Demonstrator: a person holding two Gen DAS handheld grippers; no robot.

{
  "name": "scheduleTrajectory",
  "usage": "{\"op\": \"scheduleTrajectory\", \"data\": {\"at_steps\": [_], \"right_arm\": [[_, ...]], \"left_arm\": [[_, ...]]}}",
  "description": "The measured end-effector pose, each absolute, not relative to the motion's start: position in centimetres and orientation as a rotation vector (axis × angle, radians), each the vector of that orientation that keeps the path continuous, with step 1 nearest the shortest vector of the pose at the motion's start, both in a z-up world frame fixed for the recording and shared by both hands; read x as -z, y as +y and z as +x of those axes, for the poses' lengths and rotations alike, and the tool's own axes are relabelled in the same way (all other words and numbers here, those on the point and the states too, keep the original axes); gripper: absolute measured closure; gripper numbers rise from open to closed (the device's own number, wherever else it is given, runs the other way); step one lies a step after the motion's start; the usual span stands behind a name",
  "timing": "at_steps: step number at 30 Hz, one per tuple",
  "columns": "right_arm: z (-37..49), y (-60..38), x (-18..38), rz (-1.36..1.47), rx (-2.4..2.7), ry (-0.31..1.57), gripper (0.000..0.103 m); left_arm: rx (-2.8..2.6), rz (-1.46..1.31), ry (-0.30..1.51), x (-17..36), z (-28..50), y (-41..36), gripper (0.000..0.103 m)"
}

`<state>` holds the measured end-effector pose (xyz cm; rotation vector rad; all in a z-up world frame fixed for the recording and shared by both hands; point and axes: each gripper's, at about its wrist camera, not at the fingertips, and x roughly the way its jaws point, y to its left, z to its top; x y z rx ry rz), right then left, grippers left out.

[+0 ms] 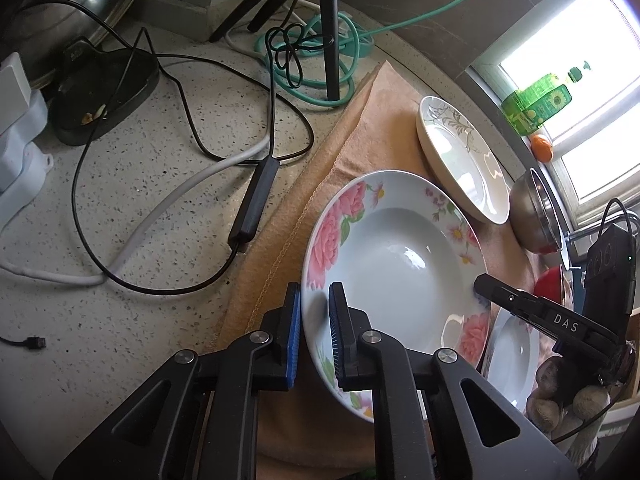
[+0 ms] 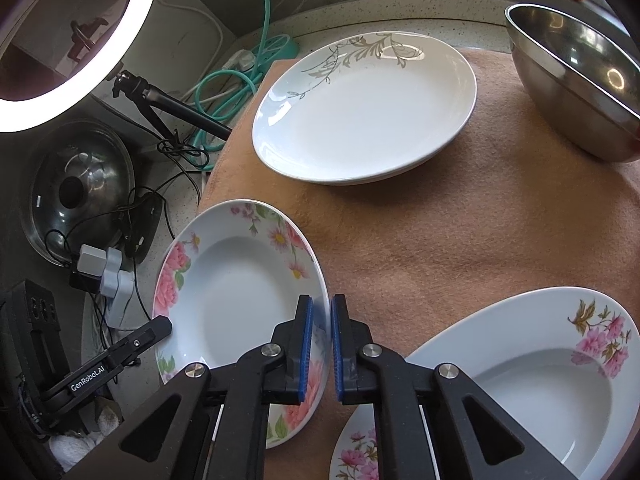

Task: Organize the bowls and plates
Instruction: 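Lift the rose plate and carry it over the pink blossom plate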

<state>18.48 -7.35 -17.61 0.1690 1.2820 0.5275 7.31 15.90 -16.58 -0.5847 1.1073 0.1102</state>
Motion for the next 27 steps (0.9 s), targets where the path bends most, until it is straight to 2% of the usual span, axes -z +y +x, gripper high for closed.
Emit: {"op": "scheduleTrajectory", "data": {"at_steps": [27], "right_arm": [[17.9, -7.7, 17.6, 0.185, -0.526, 1.287, 0.094]], "left_arm": [[-0.117, -0.557, 1.068, 15.6, 7.1, 15.7, 0.092]]}}
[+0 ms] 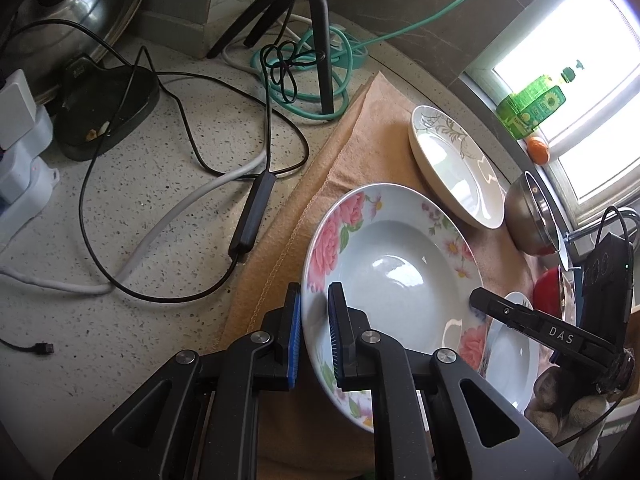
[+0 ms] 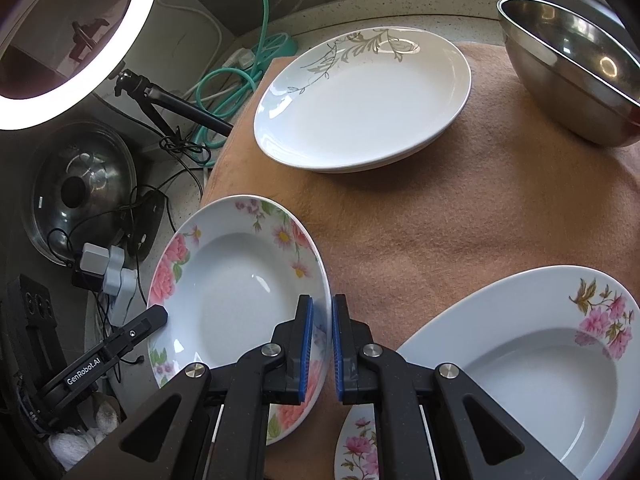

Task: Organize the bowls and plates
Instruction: 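Lift the rose plate and carry it over the pink blossom plate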

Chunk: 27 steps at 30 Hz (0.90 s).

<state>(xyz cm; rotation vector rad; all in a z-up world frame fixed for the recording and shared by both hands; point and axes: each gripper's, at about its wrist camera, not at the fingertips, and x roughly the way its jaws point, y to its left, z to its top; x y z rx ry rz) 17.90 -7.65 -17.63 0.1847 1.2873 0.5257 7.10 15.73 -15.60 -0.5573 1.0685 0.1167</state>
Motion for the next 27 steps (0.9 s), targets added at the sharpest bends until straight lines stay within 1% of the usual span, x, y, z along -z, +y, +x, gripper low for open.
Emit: {"op": "scheduleTrajectory", "data": {"at_steps": [14, 27], "right_arm": [[17.0, -9.2, 15.7, 0.216, -0.525, 1.242, 0.094], [15.5, -13.9, 13.8, 0.265, -0.475, 1.203, 0.094]], "left_arm": [[-0.092, -0.524, 1.029, 13.8, 7.2, 14.5, 0.092], [-0.014, -0.5, 1.024, 12.6, 7.5, 10.6, 0.092]]}}
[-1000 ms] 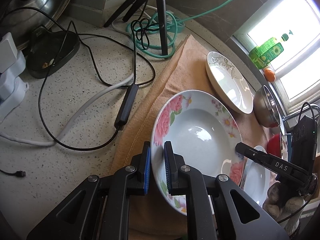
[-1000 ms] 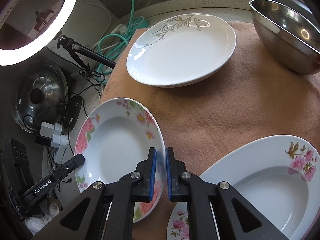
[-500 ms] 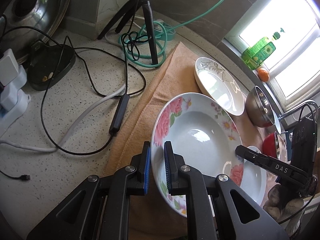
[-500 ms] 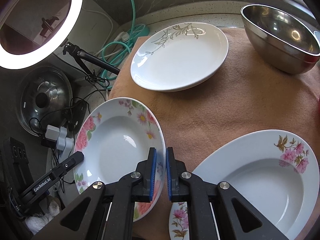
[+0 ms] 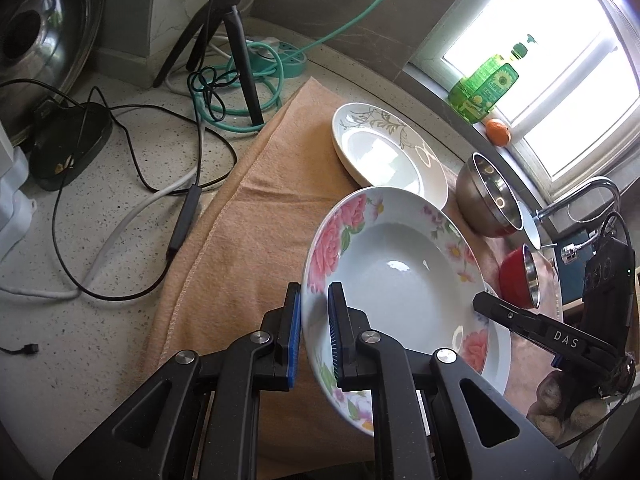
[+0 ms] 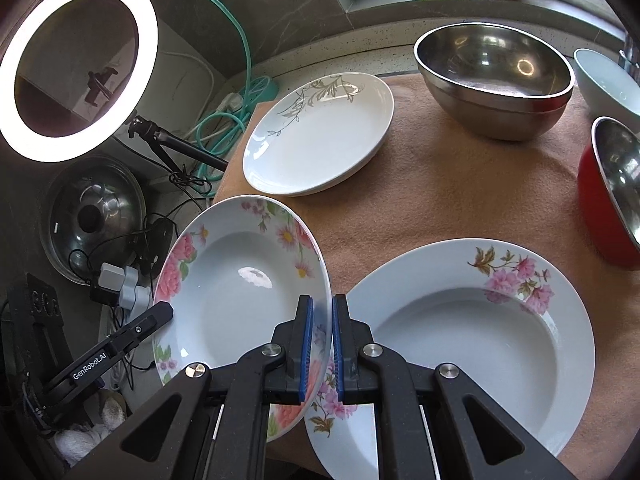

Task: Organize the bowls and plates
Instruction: 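Lift the rose plate and carry it over the pink blossom plate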

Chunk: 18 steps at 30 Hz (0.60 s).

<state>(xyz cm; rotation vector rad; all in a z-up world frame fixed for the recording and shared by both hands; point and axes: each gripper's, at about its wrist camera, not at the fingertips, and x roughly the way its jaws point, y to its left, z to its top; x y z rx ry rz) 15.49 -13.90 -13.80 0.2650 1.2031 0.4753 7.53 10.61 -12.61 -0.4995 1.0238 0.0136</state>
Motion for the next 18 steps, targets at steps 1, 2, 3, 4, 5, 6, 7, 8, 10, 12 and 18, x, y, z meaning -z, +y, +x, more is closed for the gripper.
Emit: {"op": "scheduleTrajectory", "data": {"at_steps": [1, 2, 3, 4, 5, 6, 7, 8, 10, 12, 18], "right_arm": [[15.4, -14.3, 13.6, 0.269, -0.47, 1.199, 0.094], [15.3, -14.8, 13.5, 0.273, -0.465, 1.195, 0.094], [15.1, -15.1, 13.4, 0.276, -0.459, 1.191, 0.094], [15.0, -15.6, 13.2, 0.28, -0.453, 1.187, 0.094], [14.9, -16.0, 13.1, 0.283, -0.447, 1.183, 0.094], [14.7, -16.4, 12.9, 0.286, -0.441, 1.179, 0.094], [14.6, -16.8, 12.8, 0.29, -0.434, 1.175, 0.094], [14.4, -17.3, 12.7, 0.294, -0.427, 1.173, 0.094], [14.1, -18.2, 12.6, 0.303, -0.413, 1.168, 0.094], [13.7, -19.1, 12.6, 0.309, -0.398, 1.166, 0.094], [12.7, -22.0, 12.7, 0.327, -0.348, 1.164, 0.094]], "left_arm": [[-0.008, -0.498, 1.024, 12.6, 7.5, 10.3, 0.092], [-0.001, -0.494, 1.023, 12.5, 7.6, 10.0, 0.092], [0.006, -0.489, 1.023, 12.4, 7.6, 9.6, 0.092], [0.012, -0.484, 1.023, 12.3, 7.6, 9.2, 0.092], [0.02, -0.479, 1.024, 12.3, 7.7, 8.9, 0.092], [0.027, -0.476, 1.026, 12.3, 7.7, 8.5, 0.092], [0.035, -0.473, 1.028, 12.3, 7.8, 8.2, 0.092], [0.044, -0.47, 1.03, 12.3, 7.8, 7.8, 0.092], [0.059, -0.464, 1.033, 12.3, 7.9, 7.0, 0.092], [0.076, -0.458, 1.037, 12.3, 7.9, 6.2, 0.092], [0.124, -0.436, 1.053, 12.6, 8.2, 3.6, 0.092]]}}
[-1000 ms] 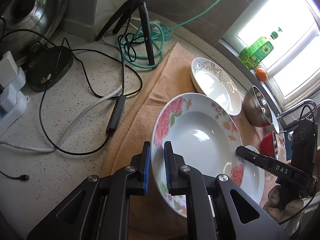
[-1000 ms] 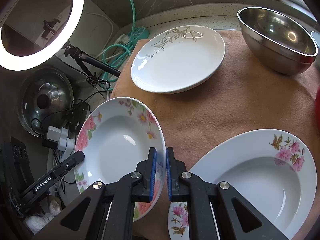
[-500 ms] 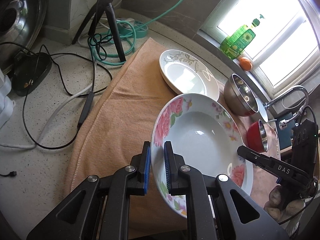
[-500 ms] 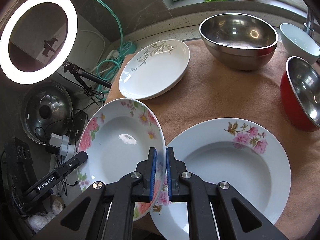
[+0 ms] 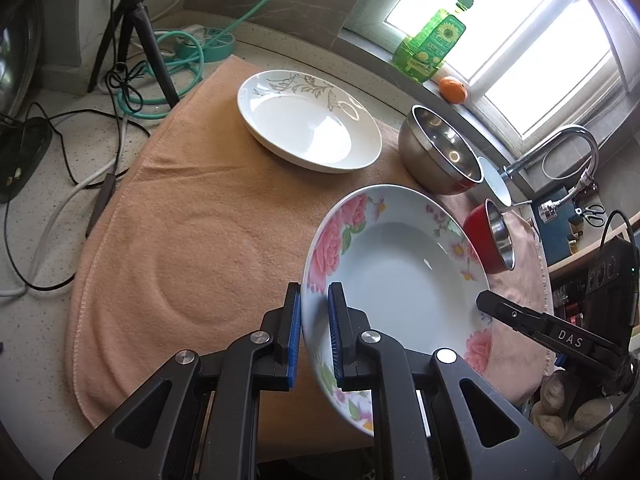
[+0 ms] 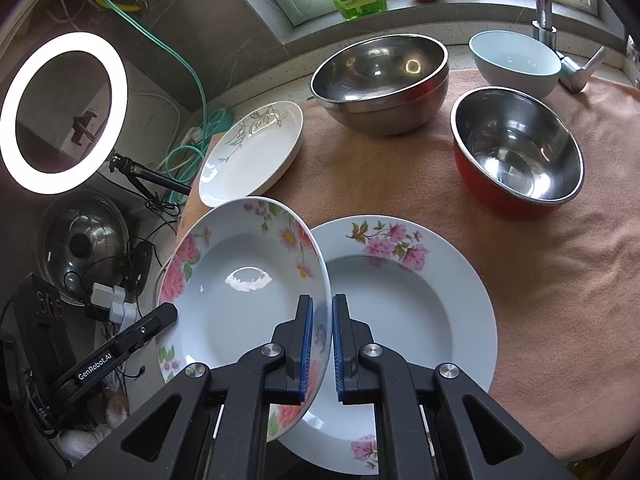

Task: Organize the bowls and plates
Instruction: 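Lift the rose plate and carry it over the pink blossom plate, then lower the rose plate onto the blossom plate and open the grippers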

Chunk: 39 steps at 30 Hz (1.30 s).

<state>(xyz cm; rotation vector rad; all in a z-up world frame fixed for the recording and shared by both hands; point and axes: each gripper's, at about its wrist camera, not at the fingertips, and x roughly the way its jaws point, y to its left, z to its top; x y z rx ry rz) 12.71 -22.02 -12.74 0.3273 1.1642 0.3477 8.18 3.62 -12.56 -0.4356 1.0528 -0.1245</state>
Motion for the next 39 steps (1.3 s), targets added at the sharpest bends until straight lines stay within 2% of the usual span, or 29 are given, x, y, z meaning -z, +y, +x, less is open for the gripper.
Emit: {"op": "scheduleTrajectory", "data": {"at_steps": [18, 39], "right_arm": [[11.0, -28.2, 15.0, 0.351, -0.226, 1.188, 0.094], [11.3, -28.5, 16.5, 0.34, -0.223, 1.209, 0.094]], "left_arm": [[0.201, -0.369, 1.11, 14.6, 9.1, -2.2, 0.092], [0.18, -0.325, 1.129, 15.8, 9.2, -3.1, 0.091]]}}
